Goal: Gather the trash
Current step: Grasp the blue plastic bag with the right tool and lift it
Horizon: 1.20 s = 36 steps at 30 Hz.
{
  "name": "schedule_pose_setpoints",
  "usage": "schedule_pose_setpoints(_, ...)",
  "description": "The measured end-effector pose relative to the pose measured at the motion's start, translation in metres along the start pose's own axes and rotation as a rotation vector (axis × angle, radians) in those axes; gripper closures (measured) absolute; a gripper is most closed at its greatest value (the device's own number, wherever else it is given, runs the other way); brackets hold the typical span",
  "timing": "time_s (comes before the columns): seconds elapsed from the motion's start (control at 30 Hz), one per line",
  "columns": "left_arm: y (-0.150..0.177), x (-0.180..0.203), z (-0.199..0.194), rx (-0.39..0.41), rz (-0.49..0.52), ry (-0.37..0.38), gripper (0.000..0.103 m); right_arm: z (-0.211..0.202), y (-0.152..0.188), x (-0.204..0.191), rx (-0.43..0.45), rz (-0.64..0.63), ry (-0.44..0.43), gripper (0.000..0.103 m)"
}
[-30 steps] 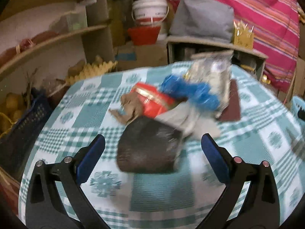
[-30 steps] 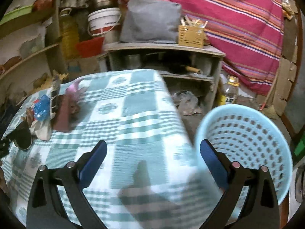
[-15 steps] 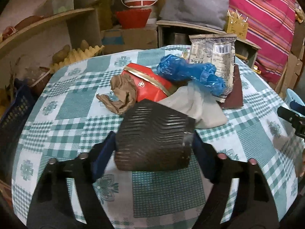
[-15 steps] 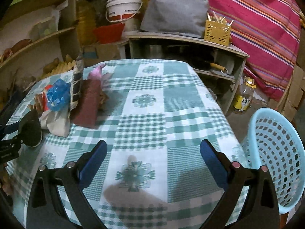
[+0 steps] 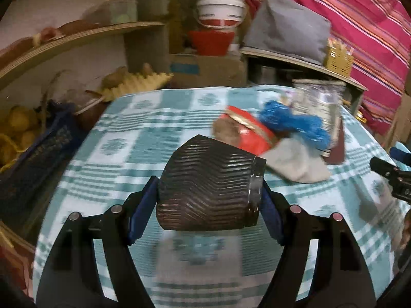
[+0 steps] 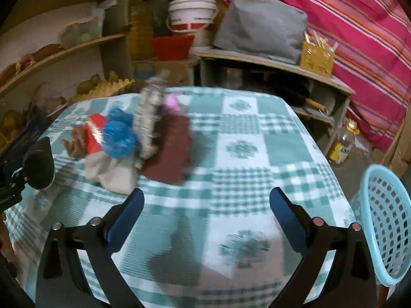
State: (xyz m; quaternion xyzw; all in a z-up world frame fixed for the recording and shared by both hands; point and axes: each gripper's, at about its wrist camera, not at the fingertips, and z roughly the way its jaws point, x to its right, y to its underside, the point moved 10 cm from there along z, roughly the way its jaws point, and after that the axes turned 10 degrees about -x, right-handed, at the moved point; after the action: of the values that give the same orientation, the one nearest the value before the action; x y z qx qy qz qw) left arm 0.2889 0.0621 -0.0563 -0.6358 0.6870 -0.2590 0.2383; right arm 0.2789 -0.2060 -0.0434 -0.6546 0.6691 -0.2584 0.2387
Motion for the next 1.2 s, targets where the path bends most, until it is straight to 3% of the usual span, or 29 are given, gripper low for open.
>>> schedule_pose_setpoints(0.17,0.001,-0.045,-0.005,0.024,-0.080,-0.054,0.031,0.002,-0.027,-0.047,0.021,-0.064,-0.019,0.007)
schedule_pose_setpoints(0.33,0.001,-0.069,-0.005,0.031,-0.098,-0.110,0.031,0.025,-0.043,-0.080,-0.006,-0.121,0.008,0.007)
schedule_pose_setpoints(0.5,-0.005,-0.081,-0.002,0.029,-0.148,-0.092,0.031,0.046,-0.056,-0.100,-0.040,-0.160,0.040,0.009)
schedule_pose_setpoints(0.6,-0.006,-0.080,-0.002,0.034,-0.147,-0.090,0.031,0.061,-0.058,-0.106,-0.077,-0.189,0.064,0.021)
schedule_pose_setpoints(0.7,-0.007,-0.077,-0.002,0.037,-0.127,-0.108,0.031,0.074,-0.055,-0.109,-0.125,-0.187,0.029,0.044)
schedule_pose_setpoints(0.77,-0.008,-0.075,-0.002,0.039,-0.123,-0.108,0.031,0.075,-0.053,-0.109,-0.133,-0.193,0.015,0.066)
schedule_pose_setpoints(0.87,-0.010,-0.071,-0.002,0.041,-0.126,-0.094,0.031,0.070,-0.050,-0.109,-0.132,-0.200,-0.019,0.081)
schedule_pose_setpoints(1.0,-0.012,-0.066,-0.004,0.046,-0.121,-0.092,0.031,0.047,-0.056,-0.106,-0.053,-0.218,-0.022,0.087)
schedule_pose_setpoints(1.2,-0.014,-0.048,-0.010,0.064,-0.089,-0.096,0.031,-0.009,-0.060,-0.091,0.062,-0.216,-0.068,0.087)
